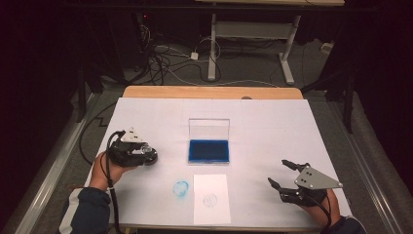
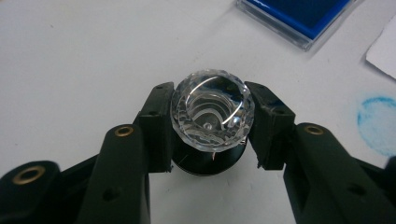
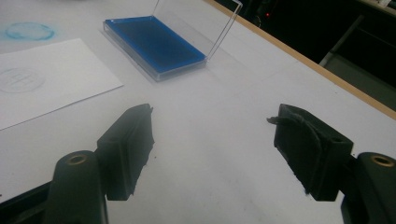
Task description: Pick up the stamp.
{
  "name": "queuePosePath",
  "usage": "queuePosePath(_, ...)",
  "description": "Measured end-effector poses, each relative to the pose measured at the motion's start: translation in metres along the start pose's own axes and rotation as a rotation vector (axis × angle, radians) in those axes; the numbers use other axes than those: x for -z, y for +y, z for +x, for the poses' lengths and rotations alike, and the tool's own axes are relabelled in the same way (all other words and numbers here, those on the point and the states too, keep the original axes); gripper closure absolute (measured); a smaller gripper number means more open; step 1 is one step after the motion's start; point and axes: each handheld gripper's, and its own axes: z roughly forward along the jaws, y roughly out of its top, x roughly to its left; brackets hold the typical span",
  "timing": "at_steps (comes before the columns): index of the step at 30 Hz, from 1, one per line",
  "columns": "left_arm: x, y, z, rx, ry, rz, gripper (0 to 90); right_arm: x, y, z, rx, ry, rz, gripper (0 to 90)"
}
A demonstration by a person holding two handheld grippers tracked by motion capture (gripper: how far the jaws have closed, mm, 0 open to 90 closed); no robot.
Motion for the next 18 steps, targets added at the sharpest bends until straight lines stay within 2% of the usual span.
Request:
queuePosePath(9, 0.010, -0.002, -0.005, -0.008, 0.002, -0.081, 54.1, 0.000, 0.001, 0.000, 0.002, 0.002, -0.002, 28.3)
queuePosePath(13, 0.013, -0.002, -0.007, -0.019, 0.006, -0.099, 54.1, -0.001, 0.001, 0.000, 0.001, 0.000, -0.003, 28.3)
queuePosePath(18, 0.016, -0.001, -0.010, -0.023, -0.010, -0.128, 54.1, -0.002, 0.002, -0.001, -0.001, 0.001, -0.003, 28.3)
